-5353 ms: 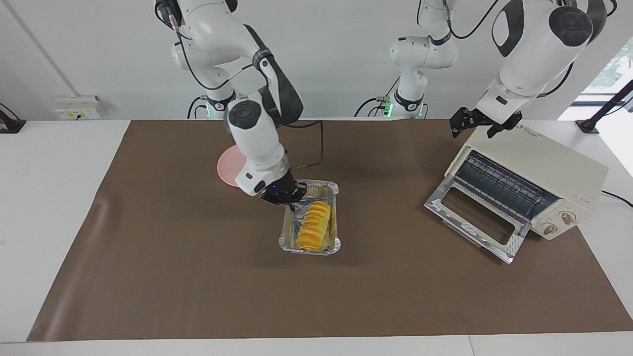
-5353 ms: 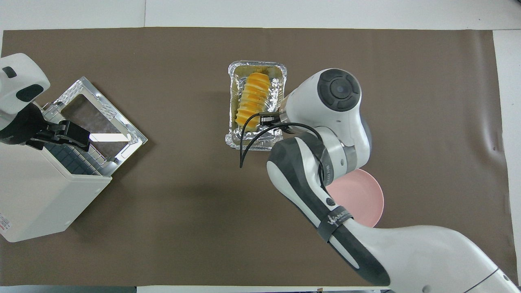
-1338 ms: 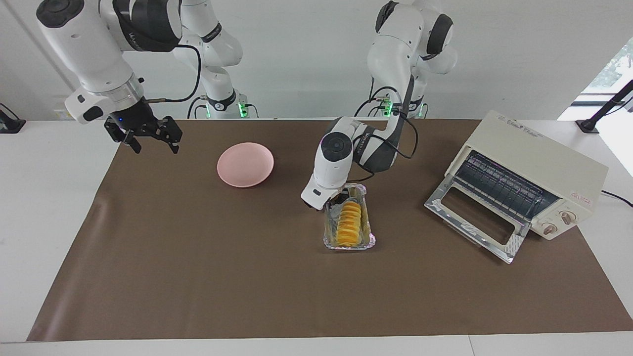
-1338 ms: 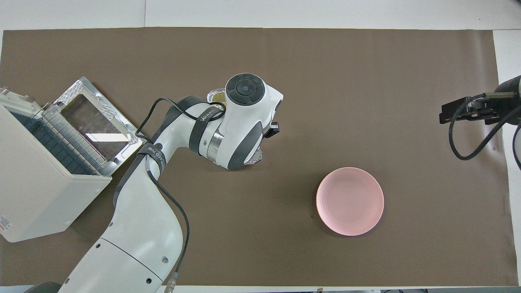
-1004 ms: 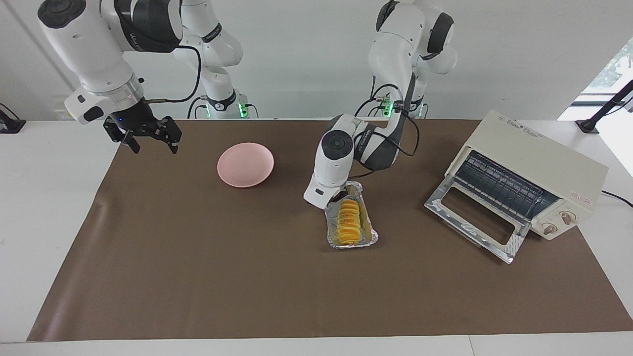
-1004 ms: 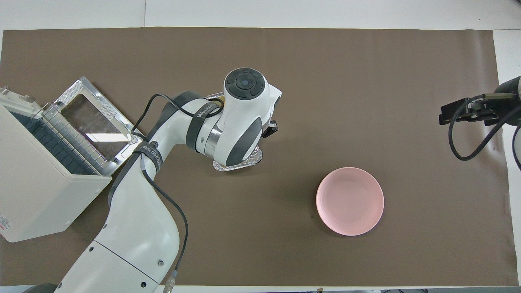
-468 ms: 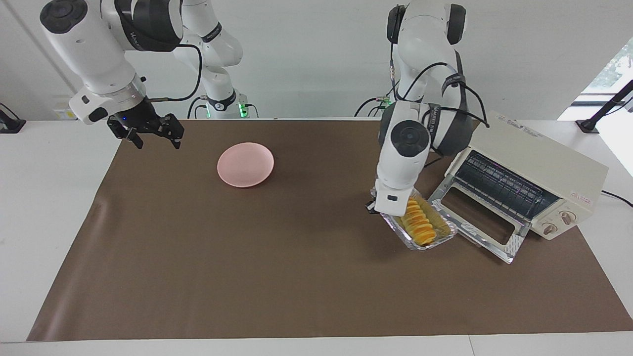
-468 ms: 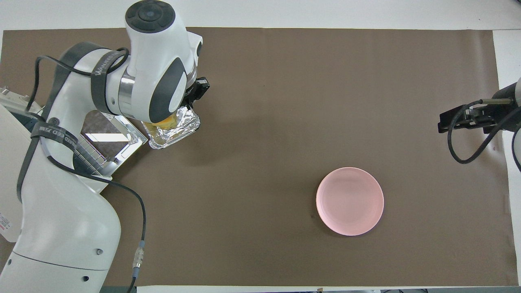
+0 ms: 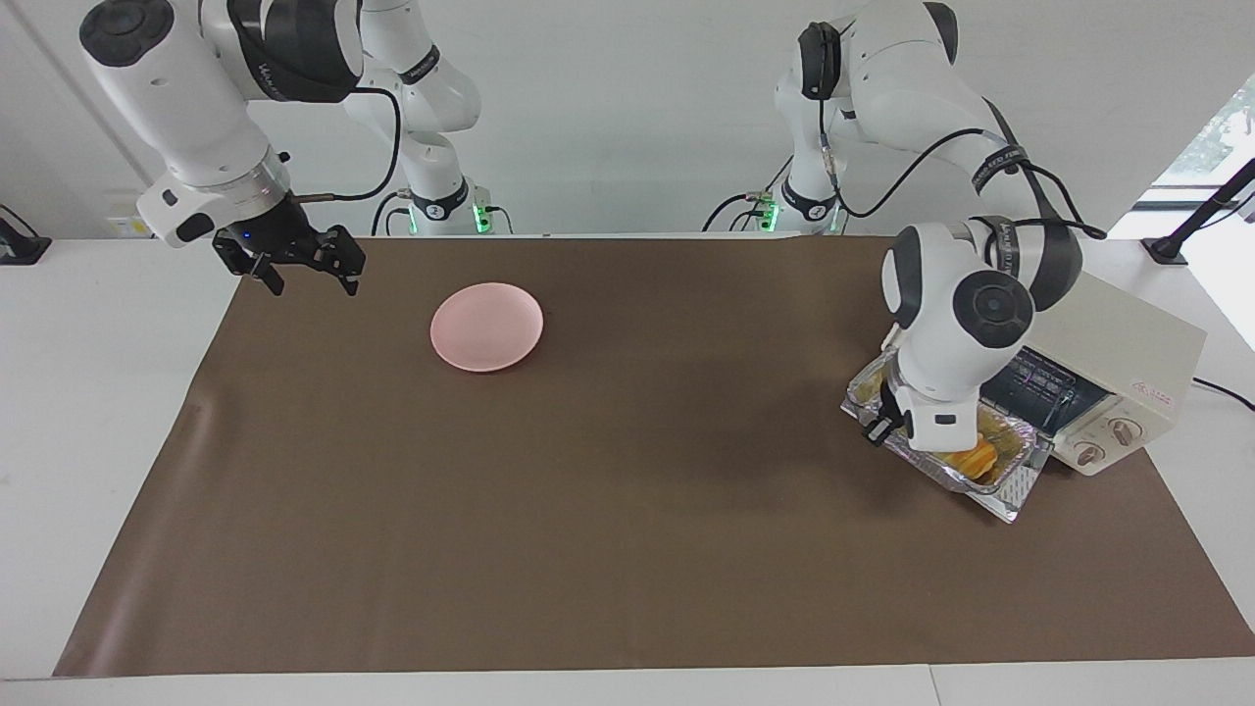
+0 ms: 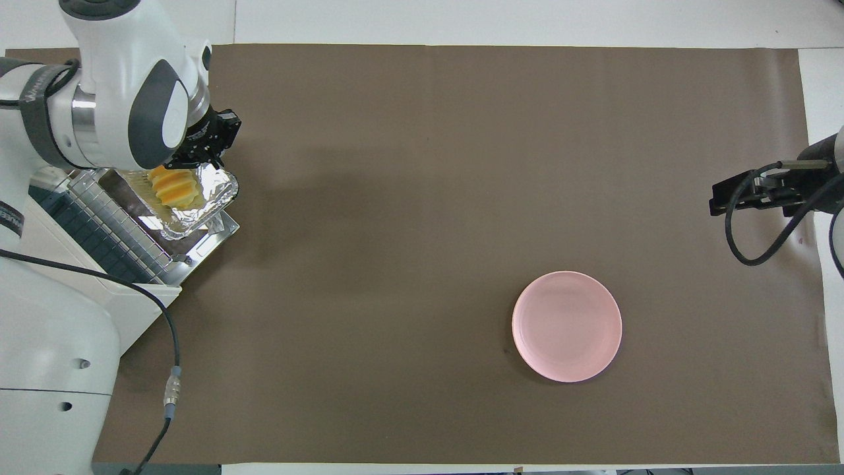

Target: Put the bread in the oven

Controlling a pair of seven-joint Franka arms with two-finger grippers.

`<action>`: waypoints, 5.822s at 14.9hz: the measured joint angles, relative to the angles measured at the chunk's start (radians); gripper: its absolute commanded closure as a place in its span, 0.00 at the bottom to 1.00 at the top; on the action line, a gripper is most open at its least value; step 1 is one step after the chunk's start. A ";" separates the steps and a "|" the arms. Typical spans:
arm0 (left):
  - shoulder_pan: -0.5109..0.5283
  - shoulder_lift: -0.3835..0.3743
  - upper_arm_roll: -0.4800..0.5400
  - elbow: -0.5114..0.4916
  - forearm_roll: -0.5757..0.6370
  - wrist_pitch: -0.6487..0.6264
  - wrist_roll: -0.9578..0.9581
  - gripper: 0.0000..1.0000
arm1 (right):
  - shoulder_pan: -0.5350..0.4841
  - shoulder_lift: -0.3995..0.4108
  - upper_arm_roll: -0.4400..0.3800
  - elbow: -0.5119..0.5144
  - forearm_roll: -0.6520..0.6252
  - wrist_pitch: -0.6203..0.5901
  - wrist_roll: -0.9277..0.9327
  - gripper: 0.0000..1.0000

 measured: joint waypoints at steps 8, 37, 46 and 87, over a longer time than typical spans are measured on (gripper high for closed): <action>0.109 -0.019 0.005 -0.070 0.001 -0.065 0.104 1.00 | 0.000 0.000 0.000 0.000 0.000 0.000 0.000 0.00; 0.139 -0.106 0.019 -0.160 0.078 -0.054 0.079 0.00 | 0.000 0.000 0.000 0.000 0.000 0.000 0.000 0.00; 0.117 -0.183 0.006 -0.033 0.079 -0.106 0.559 0.00 | 0.000 0.000 0.000 0.000 0.000 0.000 0.000 0.00; 0.380 -0.549 -0.381 -0.288 0.117 -0.166 0.905 0.00 | 0.000 0.000 0.000 0.000 0.000 0.000 0.000 0.00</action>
